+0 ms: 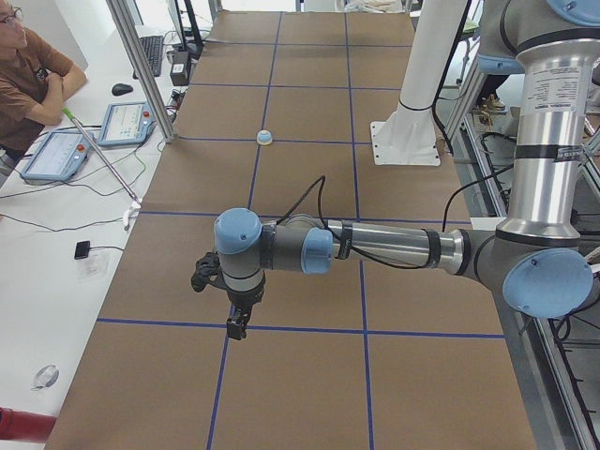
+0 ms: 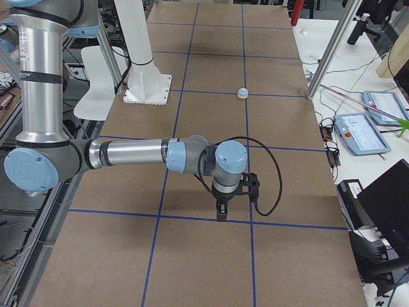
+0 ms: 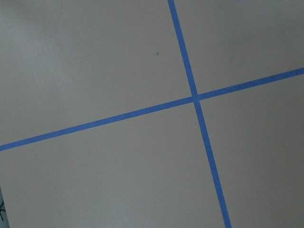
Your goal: Place and press bell with both arms
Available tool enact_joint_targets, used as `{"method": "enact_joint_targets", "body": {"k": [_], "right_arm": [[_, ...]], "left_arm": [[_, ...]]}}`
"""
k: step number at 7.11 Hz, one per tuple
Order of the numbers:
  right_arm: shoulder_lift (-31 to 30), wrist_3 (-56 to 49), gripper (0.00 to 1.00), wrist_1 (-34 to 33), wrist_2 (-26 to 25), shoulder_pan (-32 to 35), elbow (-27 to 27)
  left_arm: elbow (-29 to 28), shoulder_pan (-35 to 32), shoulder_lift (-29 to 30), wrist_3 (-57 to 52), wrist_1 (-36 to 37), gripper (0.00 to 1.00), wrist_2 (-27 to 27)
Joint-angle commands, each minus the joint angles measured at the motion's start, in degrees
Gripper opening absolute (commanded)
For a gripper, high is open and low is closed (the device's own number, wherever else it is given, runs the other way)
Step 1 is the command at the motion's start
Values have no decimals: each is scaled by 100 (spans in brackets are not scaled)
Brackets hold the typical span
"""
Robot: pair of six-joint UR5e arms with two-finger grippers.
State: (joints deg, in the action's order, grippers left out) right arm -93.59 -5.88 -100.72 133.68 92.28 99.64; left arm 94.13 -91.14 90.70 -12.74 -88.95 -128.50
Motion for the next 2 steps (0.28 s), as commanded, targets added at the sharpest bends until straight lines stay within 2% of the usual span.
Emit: {"method": "enact_joint_targets", "body": {"k": [1,2], "right_arm": [[-1,-18,100,0,17,0,-14],[-1,-45,100,0,9,0,-32]], "left_arm": [[9,-9,0,-9,0,100,0],[18,0,0,-18,0,100,0]]}}
